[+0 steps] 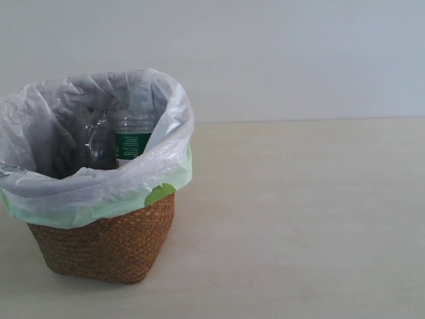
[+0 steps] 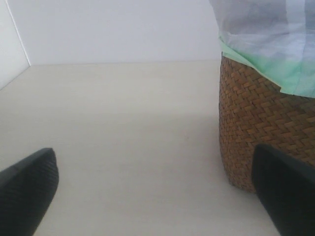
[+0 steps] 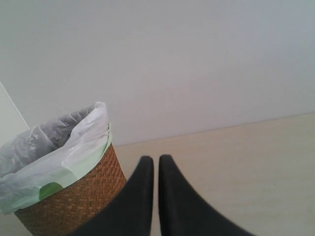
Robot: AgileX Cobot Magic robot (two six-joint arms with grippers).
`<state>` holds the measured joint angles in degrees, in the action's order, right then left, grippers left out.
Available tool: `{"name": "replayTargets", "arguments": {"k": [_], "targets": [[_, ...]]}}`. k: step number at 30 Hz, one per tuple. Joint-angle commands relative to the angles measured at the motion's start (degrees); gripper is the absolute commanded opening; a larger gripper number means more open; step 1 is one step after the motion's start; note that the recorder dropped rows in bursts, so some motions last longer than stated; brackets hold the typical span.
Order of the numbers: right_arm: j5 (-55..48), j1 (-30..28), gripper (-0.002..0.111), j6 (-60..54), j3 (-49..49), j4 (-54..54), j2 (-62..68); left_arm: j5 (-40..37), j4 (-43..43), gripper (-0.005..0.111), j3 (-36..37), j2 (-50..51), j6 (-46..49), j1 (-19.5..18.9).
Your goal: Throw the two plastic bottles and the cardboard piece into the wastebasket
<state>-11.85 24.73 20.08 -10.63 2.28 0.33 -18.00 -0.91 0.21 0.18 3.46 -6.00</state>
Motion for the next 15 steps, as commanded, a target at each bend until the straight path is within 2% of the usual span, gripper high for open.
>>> {"name": "replayTargets", "arguments": {"k": [1,15], "targets": [[-0.14,-0.19,0.000,0.17,0.34,0.13,-0.33,0.42,-0.12,0.108,-0.21,-0.18,-0.50,-0.14],[-0.03,-0.29,0.000,-0.07,0.34,0.23,-0.33,0.42,-0.12,0.108,-0.21,-0.18,-0.50,-0.14]]}}
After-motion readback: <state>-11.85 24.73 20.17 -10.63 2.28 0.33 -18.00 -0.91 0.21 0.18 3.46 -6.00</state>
